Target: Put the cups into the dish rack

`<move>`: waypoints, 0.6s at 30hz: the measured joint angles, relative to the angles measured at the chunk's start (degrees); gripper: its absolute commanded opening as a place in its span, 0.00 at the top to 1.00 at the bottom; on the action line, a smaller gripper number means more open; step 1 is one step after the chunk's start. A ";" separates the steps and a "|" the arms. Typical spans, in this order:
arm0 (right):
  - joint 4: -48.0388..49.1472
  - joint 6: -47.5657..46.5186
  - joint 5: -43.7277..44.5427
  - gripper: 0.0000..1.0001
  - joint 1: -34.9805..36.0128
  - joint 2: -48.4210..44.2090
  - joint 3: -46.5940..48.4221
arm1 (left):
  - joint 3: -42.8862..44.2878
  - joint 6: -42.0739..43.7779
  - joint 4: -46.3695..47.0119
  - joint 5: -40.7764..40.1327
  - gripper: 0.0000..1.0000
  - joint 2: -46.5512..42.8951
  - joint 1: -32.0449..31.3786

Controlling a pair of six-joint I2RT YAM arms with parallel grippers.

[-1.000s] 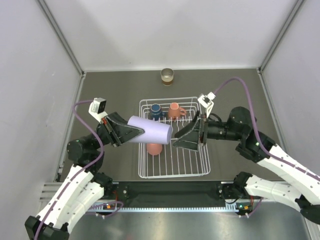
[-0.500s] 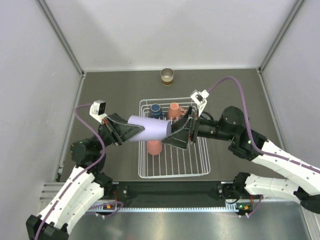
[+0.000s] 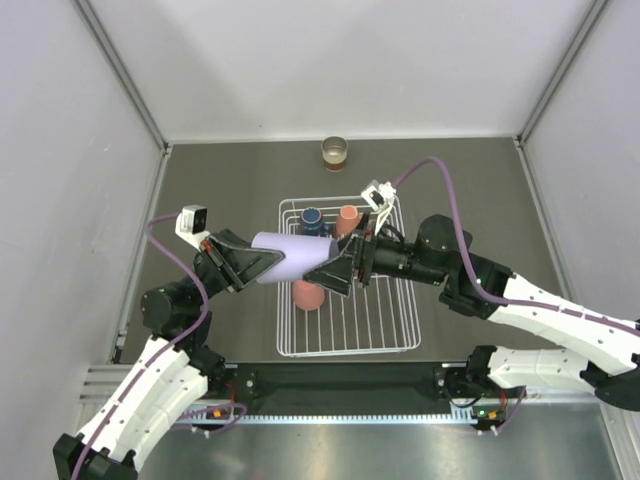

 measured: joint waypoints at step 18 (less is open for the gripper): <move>0.72 -1.42 2.97 0.69 0.35 0.44 1.18 | -0.04 -0.85 -0.02 -0.46 1.00 -1.03 -0.02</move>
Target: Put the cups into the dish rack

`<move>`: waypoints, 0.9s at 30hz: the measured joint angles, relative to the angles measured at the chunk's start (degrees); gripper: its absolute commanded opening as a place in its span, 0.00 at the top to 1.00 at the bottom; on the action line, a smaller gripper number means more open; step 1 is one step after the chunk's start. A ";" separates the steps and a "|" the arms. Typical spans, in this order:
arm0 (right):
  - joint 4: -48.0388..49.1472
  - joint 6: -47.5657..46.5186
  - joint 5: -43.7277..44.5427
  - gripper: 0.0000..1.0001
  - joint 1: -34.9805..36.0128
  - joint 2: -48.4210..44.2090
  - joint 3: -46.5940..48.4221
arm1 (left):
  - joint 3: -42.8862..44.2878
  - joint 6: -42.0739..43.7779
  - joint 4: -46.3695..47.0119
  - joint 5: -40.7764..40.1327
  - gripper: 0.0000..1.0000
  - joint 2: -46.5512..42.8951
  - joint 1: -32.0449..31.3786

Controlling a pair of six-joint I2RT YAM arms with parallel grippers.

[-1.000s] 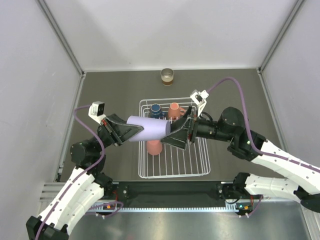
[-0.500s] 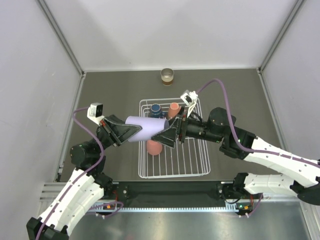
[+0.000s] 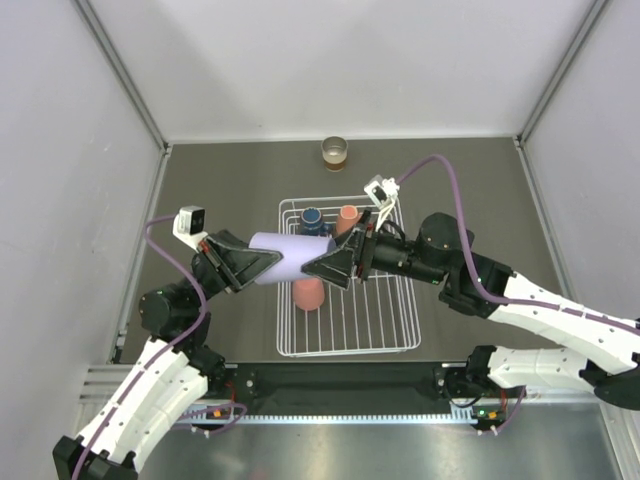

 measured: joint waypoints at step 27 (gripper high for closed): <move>-63.04 -8.44 22.91 1.00 0.02 16.26 39.47 | 21.24 36.76 -75.14 -22.71 0.02 -6.67 -0.11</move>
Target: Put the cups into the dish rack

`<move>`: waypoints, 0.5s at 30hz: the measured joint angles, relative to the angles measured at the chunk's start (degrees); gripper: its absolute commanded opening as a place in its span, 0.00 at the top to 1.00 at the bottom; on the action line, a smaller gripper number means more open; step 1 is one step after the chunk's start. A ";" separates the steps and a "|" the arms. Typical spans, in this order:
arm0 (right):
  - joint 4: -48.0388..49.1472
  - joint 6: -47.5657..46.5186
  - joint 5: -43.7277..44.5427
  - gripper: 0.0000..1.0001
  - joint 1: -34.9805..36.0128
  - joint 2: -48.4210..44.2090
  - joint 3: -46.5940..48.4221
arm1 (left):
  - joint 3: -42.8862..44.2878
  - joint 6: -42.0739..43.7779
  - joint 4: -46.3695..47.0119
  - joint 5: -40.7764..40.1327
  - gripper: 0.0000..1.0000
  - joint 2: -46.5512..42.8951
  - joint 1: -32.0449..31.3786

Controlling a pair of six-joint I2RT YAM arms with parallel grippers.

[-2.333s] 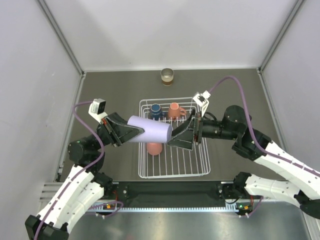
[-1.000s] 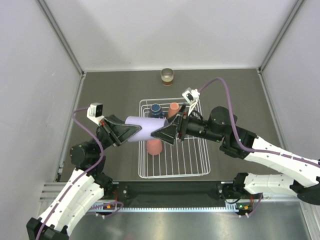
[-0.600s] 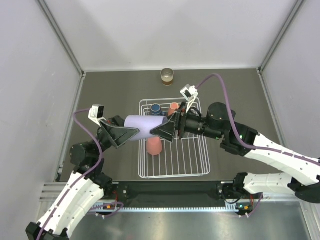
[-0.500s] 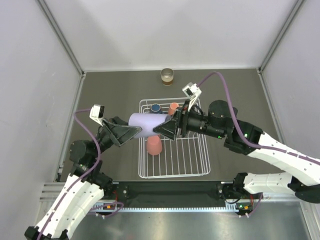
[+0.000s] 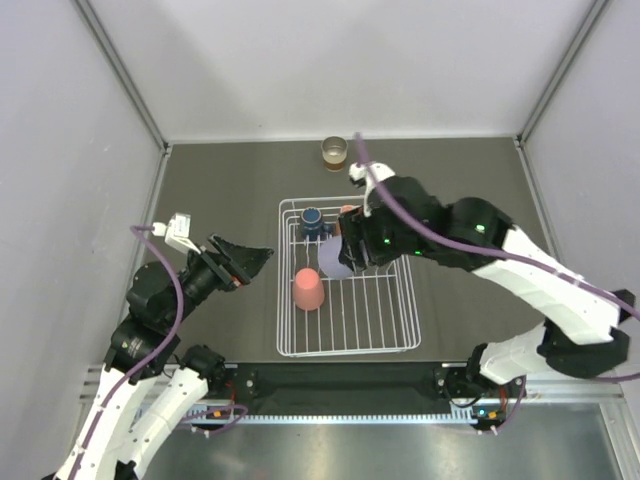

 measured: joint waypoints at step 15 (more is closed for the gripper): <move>-11.28 -1.73 11.52 1.00 -0.20 12.81 -10.16 | -1.38 0.33 -3.37 0.66 0.06 -1.46 0.00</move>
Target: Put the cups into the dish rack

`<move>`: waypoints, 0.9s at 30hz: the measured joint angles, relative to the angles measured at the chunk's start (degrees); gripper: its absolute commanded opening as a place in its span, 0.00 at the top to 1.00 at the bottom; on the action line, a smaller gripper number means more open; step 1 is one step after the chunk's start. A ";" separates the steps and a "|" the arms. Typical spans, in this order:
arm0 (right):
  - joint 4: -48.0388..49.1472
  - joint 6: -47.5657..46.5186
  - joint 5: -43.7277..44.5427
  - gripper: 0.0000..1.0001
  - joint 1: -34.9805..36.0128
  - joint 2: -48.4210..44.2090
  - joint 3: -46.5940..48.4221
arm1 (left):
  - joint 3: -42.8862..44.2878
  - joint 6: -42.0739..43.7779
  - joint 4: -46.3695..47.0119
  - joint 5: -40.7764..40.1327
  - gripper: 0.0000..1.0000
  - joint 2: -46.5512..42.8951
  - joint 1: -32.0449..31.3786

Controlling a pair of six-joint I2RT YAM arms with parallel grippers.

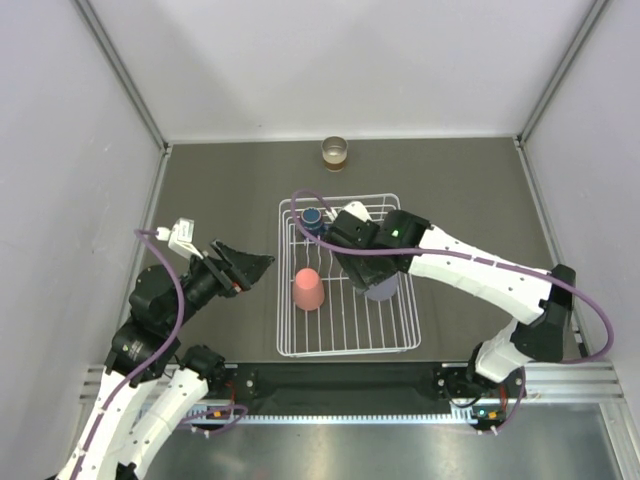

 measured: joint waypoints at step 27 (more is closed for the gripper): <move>5.27 4.50 -13.92 1.00 -0.61 -12.09 -21.38 | -2.40 -1.22 1.05 1.79 0.08 0.35 -0.02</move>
